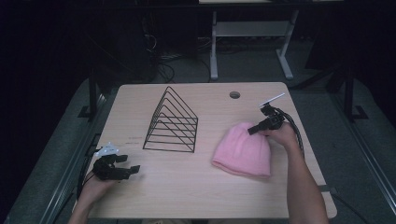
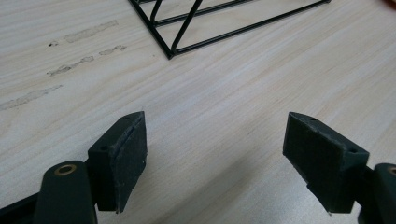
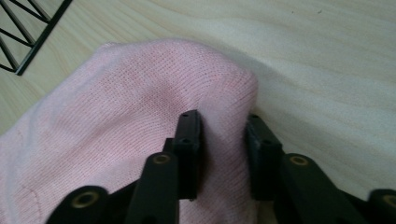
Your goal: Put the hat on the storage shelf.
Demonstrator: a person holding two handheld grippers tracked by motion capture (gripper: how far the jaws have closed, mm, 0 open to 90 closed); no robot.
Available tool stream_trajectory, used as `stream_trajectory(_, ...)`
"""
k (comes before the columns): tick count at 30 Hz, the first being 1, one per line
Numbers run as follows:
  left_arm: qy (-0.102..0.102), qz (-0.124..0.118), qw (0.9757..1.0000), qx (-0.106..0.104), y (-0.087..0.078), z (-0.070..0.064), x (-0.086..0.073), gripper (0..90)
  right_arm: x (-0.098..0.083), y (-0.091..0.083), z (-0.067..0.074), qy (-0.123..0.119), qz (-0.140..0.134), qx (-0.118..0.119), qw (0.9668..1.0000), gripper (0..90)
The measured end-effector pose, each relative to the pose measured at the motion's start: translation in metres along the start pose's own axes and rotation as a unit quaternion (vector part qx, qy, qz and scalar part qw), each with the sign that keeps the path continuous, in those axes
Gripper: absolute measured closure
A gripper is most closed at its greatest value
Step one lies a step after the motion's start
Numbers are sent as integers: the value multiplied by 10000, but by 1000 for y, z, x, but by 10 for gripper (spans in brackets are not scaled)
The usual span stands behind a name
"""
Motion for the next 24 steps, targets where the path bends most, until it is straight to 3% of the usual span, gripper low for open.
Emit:
stream_trajectory(5, -24, -4, 10000, 31, -1, 2, -1, 219, 0, -2, 1, -24, -49, -14, 10000, 734)
stream_trajectory(9, -215, -146, 9996, 104, -4, 4, 0, 219, 0, -6, 7, -86, -78, 28, 9999, 766)
stream_trajectory(13, -201, -131, 9997, 106, -4, 5, 0, 219, 1, -10, 11, -141, -113, 52, 9998, 769)
stream_trajectory(19, -205, -126, 9996, 113, -4, 4, 0, 220, 8, -26, 29, -412, -280, 127, 9987, 774)
stream_trajectory(24, -195, -126, 9997, 105, -4, 4, 0, 220, 11, -35, 42, -487, -411, 309, 9975, 774)
Point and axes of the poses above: each handheld gripper's, and its own axes: y roughly forward along the jaws, x roughly out of its top, z roughly to its left, the point moved 10 cm from there along y, roughly forward along the jaws, and after that the axes turned 13 degrees about y, right-handed, at the moved point
